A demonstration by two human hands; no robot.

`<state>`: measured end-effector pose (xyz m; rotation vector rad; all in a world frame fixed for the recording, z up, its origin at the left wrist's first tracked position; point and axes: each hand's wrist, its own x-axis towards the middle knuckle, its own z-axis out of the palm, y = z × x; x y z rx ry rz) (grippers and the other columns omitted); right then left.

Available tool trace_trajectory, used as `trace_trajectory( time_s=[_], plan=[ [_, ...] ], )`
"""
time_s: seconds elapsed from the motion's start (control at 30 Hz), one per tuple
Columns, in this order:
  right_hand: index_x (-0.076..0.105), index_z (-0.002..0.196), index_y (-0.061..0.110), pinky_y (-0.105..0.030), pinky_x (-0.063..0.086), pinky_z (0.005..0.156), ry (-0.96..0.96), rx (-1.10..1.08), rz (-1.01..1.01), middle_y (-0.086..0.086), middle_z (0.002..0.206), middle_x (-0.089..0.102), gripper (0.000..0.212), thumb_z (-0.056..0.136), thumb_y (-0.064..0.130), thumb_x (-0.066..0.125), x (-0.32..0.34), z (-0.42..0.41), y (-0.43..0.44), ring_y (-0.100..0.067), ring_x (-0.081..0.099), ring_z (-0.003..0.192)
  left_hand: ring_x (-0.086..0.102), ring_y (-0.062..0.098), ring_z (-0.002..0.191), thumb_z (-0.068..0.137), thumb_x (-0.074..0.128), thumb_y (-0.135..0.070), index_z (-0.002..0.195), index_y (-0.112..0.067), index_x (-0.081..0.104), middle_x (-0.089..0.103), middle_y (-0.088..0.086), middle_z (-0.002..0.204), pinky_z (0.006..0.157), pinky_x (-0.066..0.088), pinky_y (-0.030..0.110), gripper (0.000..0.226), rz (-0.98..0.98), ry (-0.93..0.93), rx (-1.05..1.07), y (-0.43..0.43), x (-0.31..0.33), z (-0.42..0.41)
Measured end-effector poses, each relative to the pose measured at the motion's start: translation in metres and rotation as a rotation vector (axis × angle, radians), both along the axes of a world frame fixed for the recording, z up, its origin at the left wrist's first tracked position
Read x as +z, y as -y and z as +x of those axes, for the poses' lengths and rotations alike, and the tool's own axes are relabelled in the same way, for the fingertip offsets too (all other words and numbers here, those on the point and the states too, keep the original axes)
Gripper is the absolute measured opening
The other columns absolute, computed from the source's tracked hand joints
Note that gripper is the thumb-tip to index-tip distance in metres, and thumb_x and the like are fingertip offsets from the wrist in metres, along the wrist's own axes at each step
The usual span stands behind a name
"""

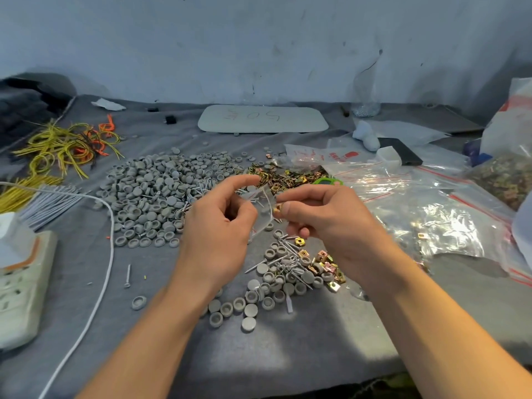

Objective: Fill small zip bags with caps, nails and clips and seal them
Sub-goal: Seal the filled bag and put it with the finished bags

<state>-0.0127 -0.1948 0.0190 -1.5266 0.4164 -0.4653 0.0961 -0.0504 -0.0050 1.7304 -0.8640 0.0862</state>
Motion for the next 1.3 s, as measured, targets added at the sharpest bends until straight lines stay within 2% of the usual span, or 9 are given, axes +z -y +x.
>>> trace_trajectory(
  time_s=[0.23, 0.33, 0.47, 0.57, 0.63, 0.8, 0.9, 1.07, 1.3],
  plan=[
    [0.084, 0.091, 0.022, -0.033, 0.064, 0.078, -0.051, -0.163, -0.460, 0.009, 0.079, 0.079, 0.011, 0.084, 0.013, 0.083, -0.003, 0.023, -0.026, -0.003, 0.075, 0.074, 0.045, 0.003, 0.053, 0.087, 0.057, -0.022, 0.115, -0.045, 0.068, 0.051, -0.014, 0.060, 0.051, 0.038, 0.015, 0.038, -0.051, -0.009, -0.047, -0.001, 0.003, -0.001],
    [0.085, 0.092, 0.025, -0.029, 0.063, 0.075, 0.052, -0.256, -0.554, 0.017, 0.079, 0.078, 0.012, 0.087, 0.017, 0.078, -0.002, 0.025, -0.031, 0.001, 0.074, 0.074, 0.043, 0.002, 0.051, 0.087, 0.056, -0.016, 0.114, -0.045, 0.069, 0.048, -0.014, 0.059, 0.049, 0.036, 0.015, 0.042, -0.105, -0.038, -0.050, -0.006, 0.005, 0.001],
    [0.083, 0.096, 0.030, -0.026, 0.062, 0.079, 0.018, -0.385, -0.455, 0.020, 0.082, 0.077, 0.029, 0.084, 0.006, 0.071, 0.004, 0.019, -0.014, 0.005, 0.072, 0.080, 0.039, 0.006, 0.053, 0.084, 0.054, -0.012, 0.118, -0.037, 0.070, 0.044, -0.013, 0.060, 0.049, 0.036, 0.018, 0.045, -0.199, -0.172, -0.093, -0.011, 0.011, 0.004],
    [0.074, 0.124, 0.036, -0.021, 0.060, 0.082, -0.073, -0.053, -0.410, 0.021, 0.112, 0.075, 0.060, 0.083, -0.008, 0.067, 0.006, 0.016, -0.014, 0.011, 0.065, 0.103, 0.035, 0.010, 0.057, 0.079, 0.052, -0.005, 0.116, -0.031, 0.074, 0.040, -0.007, 0.059, 0.056, 0.036, 0.020, 0.050, -0.271, -0.342, -0.212, -0.017, 0.018, 0.008],
    [0.076, 0.120, 0.033, -0.024, 0.060, 0.085, -0.053, 0.095, -0.375, 0.016, 0.114, 0.076, 0.051, 0.084, -0.004, 0.074, 0.004, 0.019, -0.024, 0.002, 0.069, 0.106, 0.035, 0.009, 0.056, 0.075, 0.050, -0.001, 0.113, -0.026, 0.076, 0.039, -0.006, 0.058, 0.059, 0.038, 0.020, 0.053, -0.312, -0.442, -0.296, -0.022, 0.021, 0.009],
    [0.080, 0.085, 0.006, -0.031, 0.060, 0.073, 0.156, -0.006, -0.077, -0.013, 0.083, 0.078, 0.008, 0.081, -0.002, 0.081, 0.008, 0.024, -0.034, -0.015, 0.069, 0.073, 0.048, 0.010, 0.062, 0.077, 0.062, -0.016, 0.108, -0.023, 0.079, 0.051, -0.004, 0.064, 0.064, 0.046, 0.022, 0.035, -0.435, -0.538, -0.292, -0.031, 0.027, 0.011],
    [0.079, 0.082, 0.008, -0.020, 0.051, 0.061, 0.192, -0.102, 0.012, -0.005, 0.072, 0.074, 0.008, 0.082, 0.000, 0.080, 0.011, 0.025, -0.034, -0.008, 0.064, 0.063, 0.063, 0.010, 0.081, 0.077, 0.079, -0.039, 0.110, -0.025, 0.076, 0.068, -0.007, 0.081, 0.075, 0.051, 0.020, 0.035, -0.374, -0.411, -0.231, -0.035, 0.024, 0.012],
    [0.079, 0.071, 0.015, -0.022, 0.049, 0.052, 0.125, -0.216, 0.007, -0.001, 0.065, 0.070, 0.017, 0.084, 0.004, 0.081, 0.011, 0.026, -0.033, -0.011, 0.057, 0.057, 0.069, 0.009, 0.069, 0.069, 0.086, -0.016, 0.089, -0.027, 0.082, 0.077, 0.002, 0.076, 0.064, 0.053, 0.016, 0.023, -0.304, -0.405, -0.031, -0.035, 0.017, 0.012],
    [0.077, 0.074, 0.010, -0.021, 0.051, 0.059, 0.107, -0.238, 0.048, -0.003, 0.064, 0.069, 0.014, 0.087, 0.006, 0.079, 0.010, 0.020, -0.024, -0.012, 0.059, 0.058, 0.073, 0.014, 0.070, 0.056, 0.089, -0.026, 0.085, -0.026, 0.083, 0.079, 0.007, 0.080, 0.064, 0.055, 0.018, 0.030, -0.267, -0.411, -0.102, -0.037, 0.019, 0.014]
  ],
)
